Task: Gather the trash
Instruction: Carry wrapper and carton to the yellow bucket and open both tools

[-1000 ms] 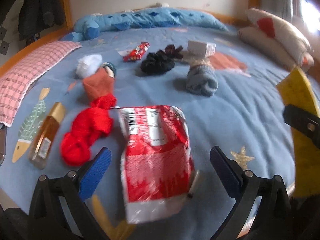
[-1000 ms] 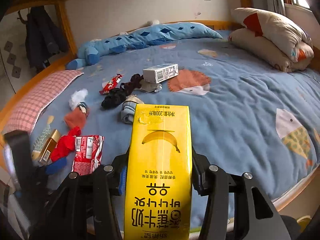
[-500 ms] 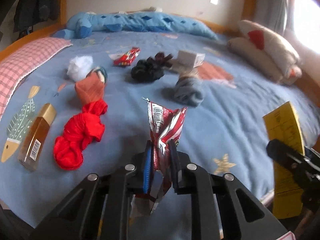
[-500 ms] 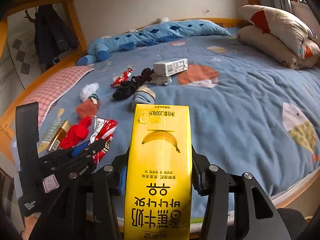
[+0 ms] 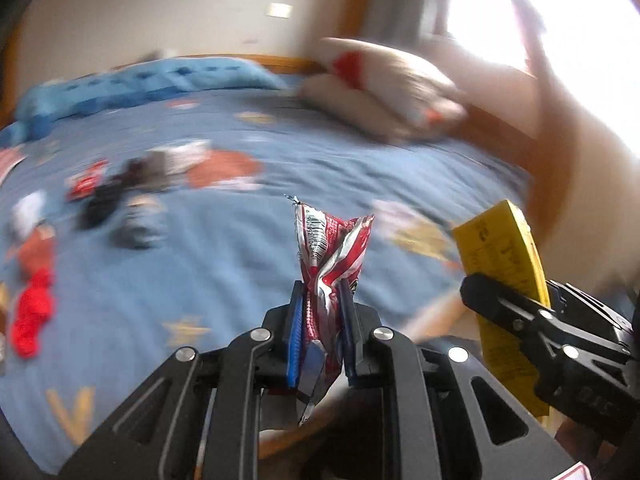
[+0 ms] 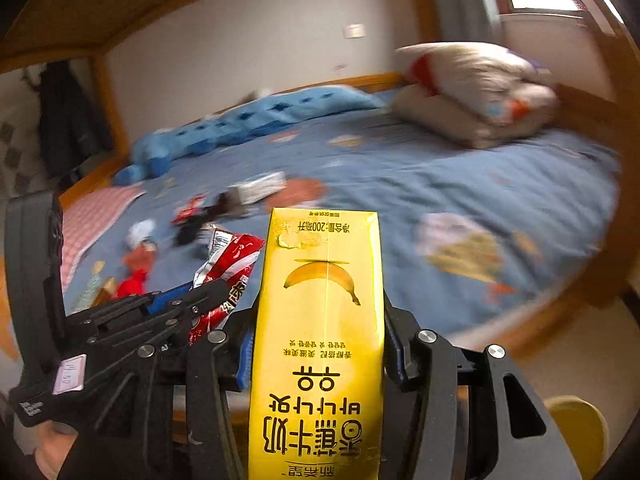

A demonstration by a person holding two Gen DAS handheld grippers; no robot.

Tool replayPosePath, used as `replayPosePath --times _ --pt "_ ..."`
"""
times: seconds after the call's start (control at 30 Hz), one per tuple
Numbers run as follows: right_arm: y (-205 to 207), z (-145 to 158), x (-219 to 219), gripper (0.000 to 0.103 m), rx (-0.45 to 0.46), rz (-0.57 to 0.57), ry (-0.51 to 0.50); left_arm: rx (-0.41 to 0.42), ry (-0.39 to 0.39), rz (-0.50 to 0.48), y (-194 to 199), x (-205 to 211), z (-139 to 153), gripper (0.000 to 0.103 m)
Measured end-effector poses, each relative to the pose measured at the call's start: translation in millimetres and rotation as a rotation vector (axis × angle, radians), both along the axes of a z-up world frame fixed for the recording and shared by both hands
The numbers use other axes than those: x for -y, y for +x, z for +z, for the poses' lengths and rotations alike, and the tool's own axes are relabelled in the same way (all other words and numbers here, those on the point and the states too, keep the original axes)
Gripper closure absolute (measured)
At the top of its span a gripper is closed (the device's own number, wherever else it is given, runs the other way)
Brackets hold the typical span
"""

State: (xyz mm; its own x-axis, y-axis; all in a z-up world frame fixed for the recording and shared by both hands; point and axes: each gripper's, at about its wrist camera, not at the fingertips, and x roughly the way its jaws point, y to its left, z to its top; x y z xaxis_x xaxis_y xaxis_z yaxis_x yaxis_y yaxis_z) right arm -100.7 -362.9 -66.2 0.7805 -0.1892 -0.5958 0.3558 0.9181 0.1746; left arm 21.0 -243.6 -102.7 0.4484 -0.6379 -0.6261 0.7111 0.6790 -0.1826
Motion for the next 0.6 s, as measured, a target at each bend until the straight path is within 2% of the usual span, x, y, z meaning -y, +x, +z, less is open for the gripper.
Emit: replayPosePath --times 0.17,0.3,0.37,0.47,0.6 --pt "-73.2 -7.4 40.8 0.055 -0.054 -0.168 -0.01 -0.02 0.023 -0.192 -56.8 64.1 -7.7 0.086" --pt "-131.4 -24.5 63.8 0.055 -0.126 -0.289 0.002 -0.102 0.064 -0.348 -105.1 114.8 -28.9 0.086" --pt "-160.6 -39.6 77.1 0.054 -0.173 -0.361 0.029 -0.161 0.108 -0.418 -128.5 140.9 -47.7 0.086" --pt "-194.3 -60.0 90.0 0.054 -0.231 -0.433 0.069 -0.212 0.174 -0.479 -148.7 162.9 -73.6 0.086" --pt "-224.5 -84.8 104.8 0.054 -0.283 -0.48 0.131 -0.21 0.242 -0.553 -182.9 187.8 -92.4 0.086"
